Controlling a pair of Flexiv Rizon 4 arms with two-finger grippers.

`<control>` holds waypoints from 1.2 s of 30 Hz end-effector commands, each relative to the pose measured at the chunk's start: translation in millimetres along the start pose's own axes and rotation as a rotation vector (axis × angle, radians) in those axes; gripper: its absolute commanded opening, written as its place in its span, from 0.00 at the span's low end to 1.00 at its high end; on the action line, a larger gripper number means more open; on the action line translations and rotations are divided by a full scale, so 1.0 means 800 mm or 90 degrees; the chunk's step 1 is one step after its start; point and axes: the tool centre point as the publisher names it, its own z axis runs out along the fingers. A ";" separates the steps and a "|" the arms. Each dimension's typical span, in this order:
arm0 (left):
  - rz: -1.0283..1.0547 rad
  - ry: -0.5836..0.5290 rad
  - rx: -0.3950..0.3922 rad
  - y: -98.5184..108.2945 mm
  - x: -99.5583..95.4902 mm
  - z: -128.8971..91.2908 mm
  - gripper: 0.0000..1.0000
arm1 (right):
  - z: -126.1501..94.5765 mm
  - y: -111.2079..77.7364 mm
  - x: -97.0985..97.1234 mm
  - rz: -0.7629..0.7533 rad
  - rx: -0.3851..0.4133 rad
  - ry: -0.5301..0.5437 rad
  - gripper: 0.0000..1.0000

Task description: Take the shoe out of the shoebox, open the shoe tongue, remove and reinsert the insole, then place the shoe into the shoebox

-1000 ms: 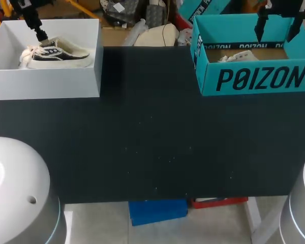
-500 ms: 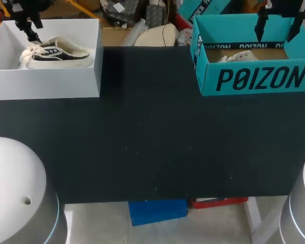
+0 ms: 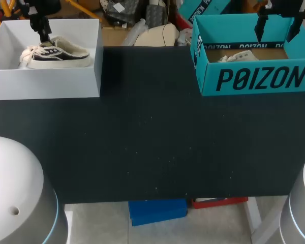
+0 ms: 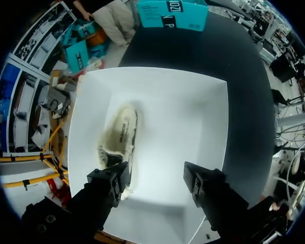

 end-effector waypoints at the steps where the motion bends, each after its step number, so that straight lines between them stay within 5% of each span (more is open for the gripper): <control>1: 0.010 0.055 -0.016 0.000 -0.032 0.033 0.72 | 0.000 0.000 0.000 0.000 0.000 0.000 1.00; 4: 0.006 0.069 -0.029 0.005 -0.035 0.050 0.73 | 0.000 0.000 0.000 0.000 0.000 0.000 1.00; 7: 0.005 0.076 -0.035 0.010 -0.039 0.065 0.62 | 0.000 0.000 0.000 0.000 0.000 0.000 1.00; 18: 0.002 0.085 -0.044 0.021 -0.062 0.092 0.66 | 0.000 0.000 0.000 0.000 0.000 0.000 1.00; 36: -0.007 0.130 -0.060 0.026 -0.063 0.145 0.51 | 0.000 0.000 0.000 0.000 0.000 0.000 1.00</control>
